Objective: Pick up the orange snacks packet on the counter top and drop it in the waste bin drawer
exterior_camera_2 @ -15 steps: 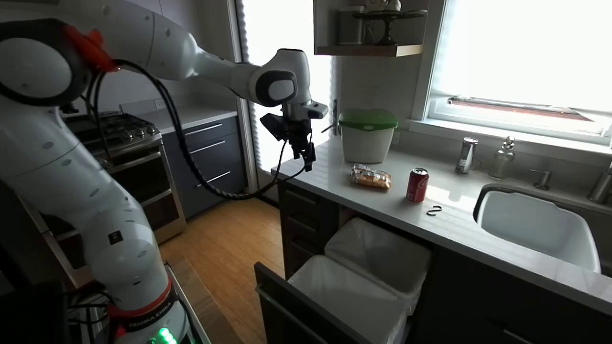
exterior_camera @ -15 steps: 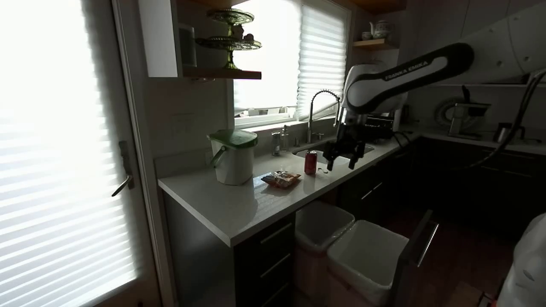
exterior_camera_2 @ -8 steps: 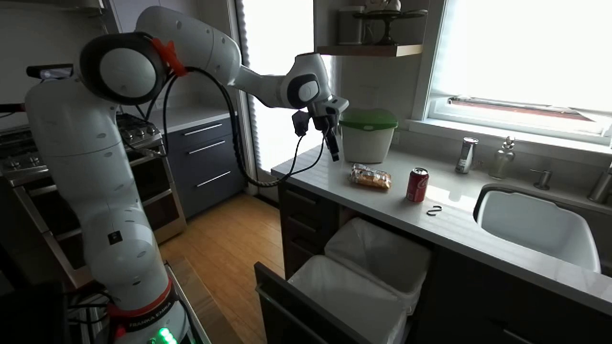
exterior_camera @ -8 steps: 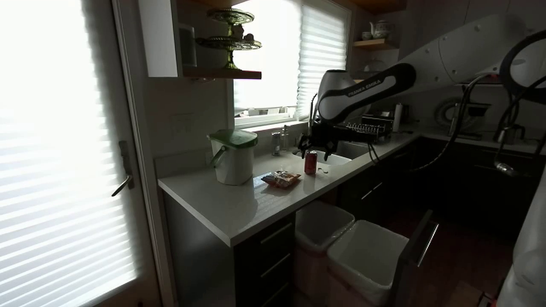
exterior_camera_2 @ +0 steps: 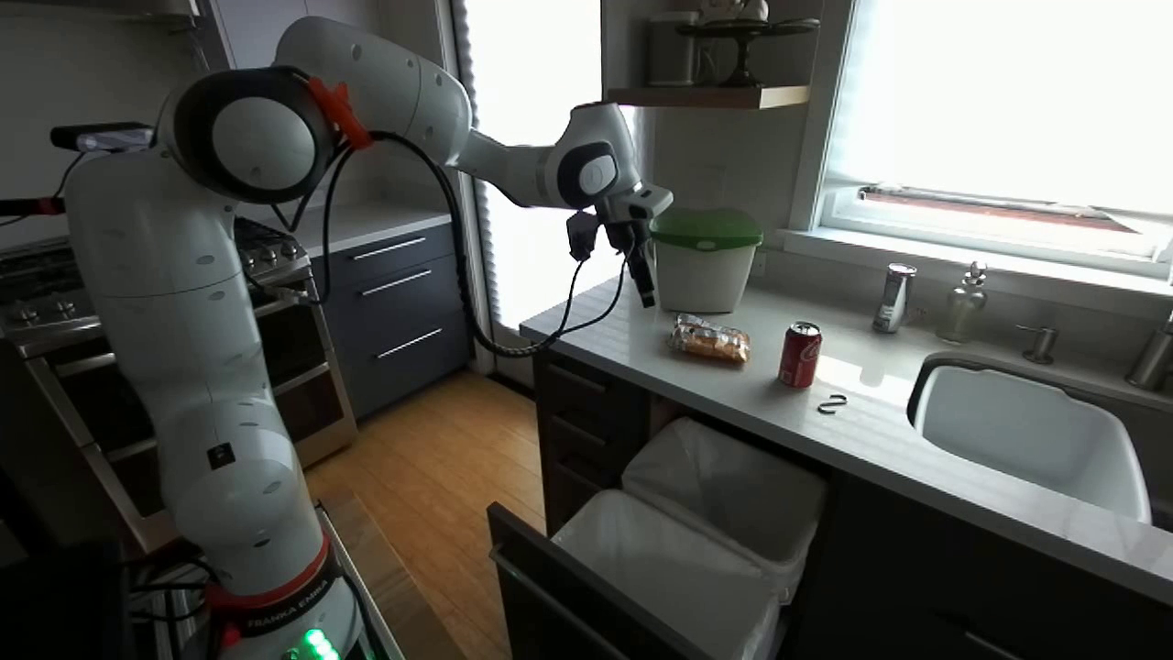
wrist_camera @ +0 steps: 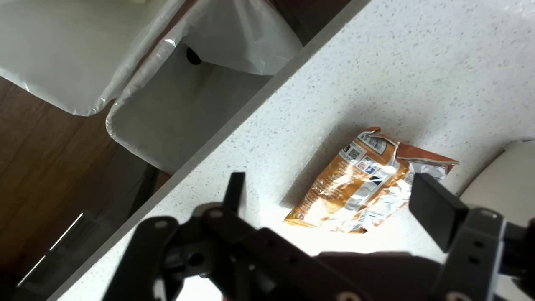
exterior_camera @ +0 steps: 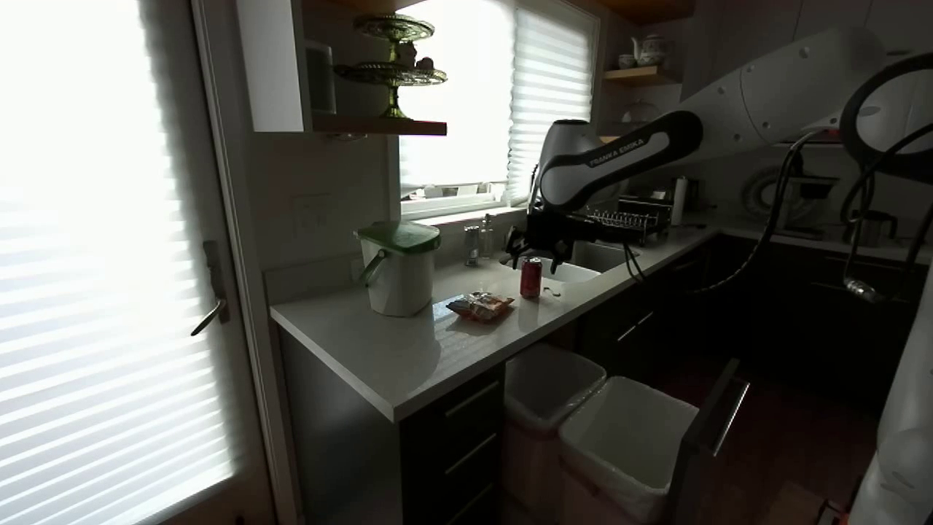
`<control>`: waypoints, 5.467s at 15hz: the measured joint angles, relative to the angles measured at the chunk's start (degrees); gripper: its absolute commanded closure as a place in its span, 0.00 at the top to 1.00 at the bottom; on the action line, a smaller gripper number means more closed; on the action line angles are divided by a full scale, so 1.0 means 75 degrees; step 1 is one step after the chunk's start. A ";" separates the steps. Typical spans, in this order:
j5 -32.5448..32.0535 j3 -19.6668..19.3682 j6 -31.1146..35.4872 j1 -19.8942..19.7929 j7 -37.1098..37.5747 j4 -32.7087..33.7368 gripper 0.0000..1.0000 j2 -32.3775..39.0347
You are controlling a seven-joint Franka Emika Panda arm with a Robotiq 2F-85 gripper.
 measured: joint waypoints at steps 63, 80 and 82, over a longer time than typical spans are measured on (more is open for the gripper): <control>-0.0127 -0.2371 -0.2792 0.0326 1.0432 0.0338 0.00 0.3006; 0.0159 -0.2353 0.0297 -0.0088 1.1961 -0.1106 0.40 0.3995; 0.0218 -0.2354 0.0390 -0.0088 1.1989 -0.1059 0.55 0.4053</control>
